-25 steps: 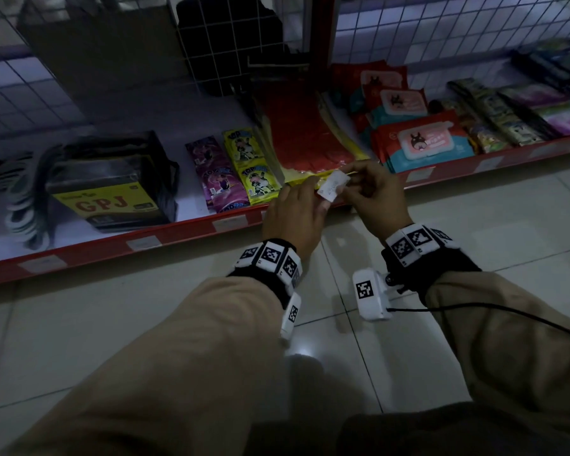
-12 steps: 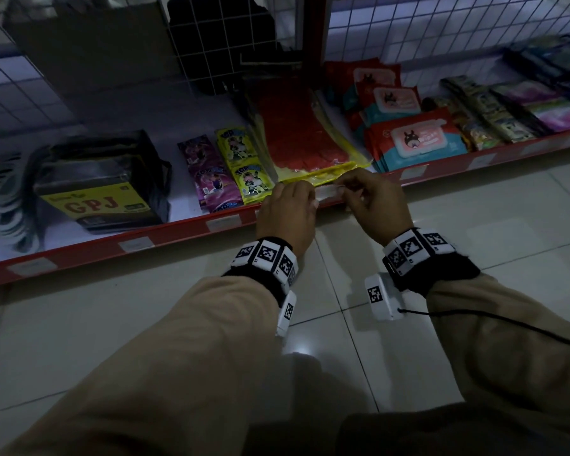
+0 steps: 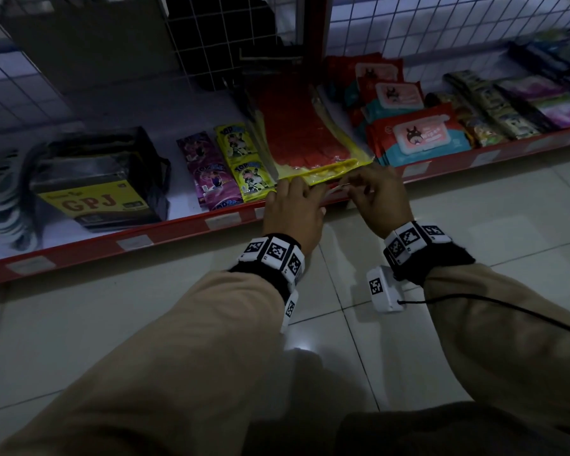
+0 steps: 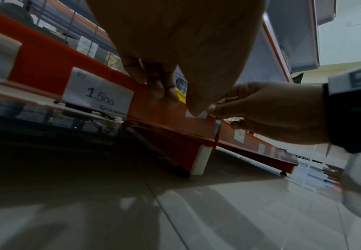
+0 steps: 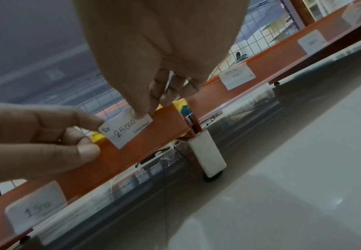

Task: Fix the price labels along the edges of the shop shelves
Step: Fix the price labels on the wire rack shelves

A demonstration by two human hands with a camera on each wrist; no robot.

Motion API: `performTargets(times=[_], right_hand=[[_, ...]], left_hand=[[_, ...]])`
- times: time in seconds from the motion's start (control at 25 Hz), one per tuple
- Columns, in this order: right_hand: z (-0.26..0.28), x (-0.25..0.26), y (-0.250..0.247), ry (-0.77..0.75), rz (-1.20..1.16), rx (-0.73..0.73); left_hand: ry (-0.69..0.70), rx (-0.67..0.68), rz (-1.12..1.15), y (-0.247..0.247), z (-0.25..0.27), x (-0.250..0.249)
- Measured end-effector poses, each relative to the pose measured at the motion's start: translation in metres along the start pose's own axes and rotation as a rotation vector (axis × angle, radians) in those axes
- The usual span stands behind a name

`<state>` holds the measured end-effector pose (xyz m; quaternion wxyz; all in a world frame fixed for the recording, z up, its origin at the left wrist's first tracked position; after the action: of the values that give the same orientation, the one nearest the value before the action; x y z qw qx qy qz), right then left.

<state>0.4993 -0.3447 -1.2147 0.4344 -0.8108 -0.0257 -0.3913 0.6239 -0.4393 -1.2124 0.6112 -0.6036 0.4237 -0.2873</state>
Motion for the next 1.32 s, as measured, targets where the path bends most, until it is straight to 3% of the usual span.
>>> performTargets(times=[0.44,0.88,1.32], right_hand=[[0.006,0.012,0.003,-0.15,0.344,0.098],[0.008,0.01,0.005,-0.141,0.44,0.141],[0.011,0.007,0.006,-0.186,0.396,0.047]], left_hand=[[-0.047,-0.037,-0.104,0.003,0.001,-0.01],[-0.037,-0.012,-0.166,0.005,0.004,-0.012],[-0.032,-0.008,-0.178,0.003,0.004,-0.011]])
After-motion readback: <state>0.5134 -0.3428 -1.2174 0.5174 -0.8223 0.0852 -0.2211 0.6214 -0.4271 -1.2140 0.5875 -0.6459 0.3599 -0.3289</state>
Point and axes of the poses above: each hand's wrist, its own z-axis away from the middle knuckle, its own y-axis out of the palm, x = y × z, the point moved 5 cm from there along -z, towards the middle knuckle, and after that the axes turned 3 degrees about -z, right-handed, at the moved point
